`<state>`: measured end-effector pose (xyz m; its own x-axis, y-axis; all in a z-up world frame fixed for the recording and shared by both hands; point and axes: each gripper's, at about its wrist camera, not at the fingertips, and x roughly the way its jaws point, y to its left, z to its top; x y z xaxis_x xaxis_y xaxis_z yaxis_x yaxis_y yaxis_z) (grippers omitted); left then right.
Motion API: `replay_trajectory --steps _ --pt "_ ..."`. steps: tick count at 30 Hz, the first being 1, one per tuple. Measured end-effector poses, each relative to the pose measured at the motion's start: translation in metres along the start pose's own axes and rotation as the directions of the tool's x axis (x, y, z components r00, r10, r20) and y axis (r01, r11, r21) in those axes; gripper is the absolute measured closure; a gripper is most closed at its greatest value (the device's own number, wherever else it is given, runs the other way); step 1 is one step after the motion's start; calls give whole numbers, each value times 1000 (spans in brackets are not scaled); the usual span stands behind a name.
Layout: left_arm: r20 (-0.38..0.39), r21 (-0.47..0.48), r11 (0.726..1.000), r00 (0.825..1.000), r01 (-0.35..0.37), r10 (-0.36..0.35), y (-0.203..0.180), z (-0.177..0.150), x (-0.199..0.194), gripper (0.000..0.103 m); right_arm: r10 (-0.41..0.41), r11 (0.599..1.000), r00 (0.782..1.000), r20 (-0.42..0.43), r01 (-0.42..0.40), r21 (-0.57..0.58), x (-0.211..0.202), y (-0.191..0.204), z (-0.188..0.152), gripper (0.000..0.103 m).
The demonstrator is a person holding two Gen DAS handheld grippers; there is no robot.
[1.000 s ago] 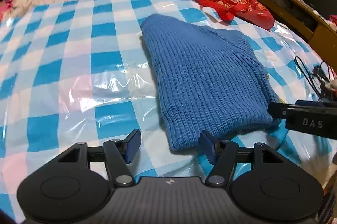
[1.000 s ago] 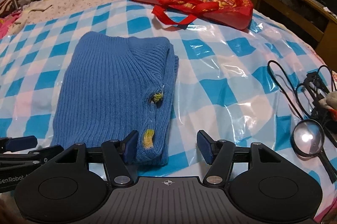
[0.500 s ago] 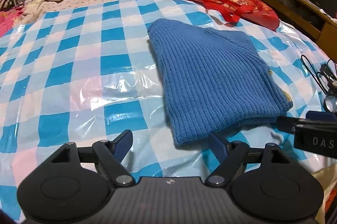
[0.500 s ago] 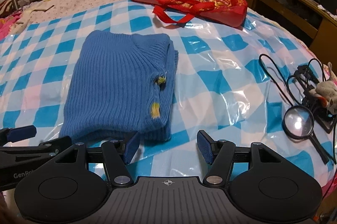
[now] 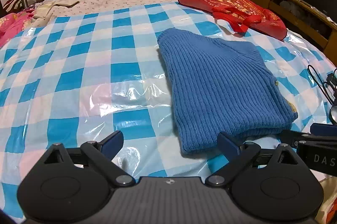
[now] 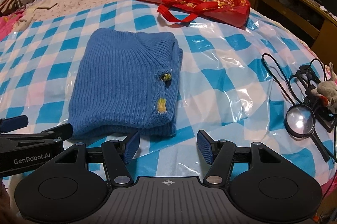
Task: Fold small clothes
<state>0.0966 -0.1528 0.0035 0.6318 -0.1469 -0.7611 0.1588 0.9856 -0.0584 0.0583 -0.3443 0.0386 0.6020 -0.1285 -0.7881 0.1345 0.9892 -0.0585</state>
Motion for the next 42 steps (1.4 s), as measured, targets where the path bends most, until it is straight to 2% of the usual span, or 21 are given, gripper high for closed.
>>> replay_trajectory --steps 16,42 --pt "-33 -35 999 999 -26 25 1 -2 4 0 8 1000 1000 -11 -8 12 0 -2 -2 42" --pt "-40 33 997 996 -74 75 -18 -1 0 0 25 999 1000 -9 -25 33 1 -2 -7 41"
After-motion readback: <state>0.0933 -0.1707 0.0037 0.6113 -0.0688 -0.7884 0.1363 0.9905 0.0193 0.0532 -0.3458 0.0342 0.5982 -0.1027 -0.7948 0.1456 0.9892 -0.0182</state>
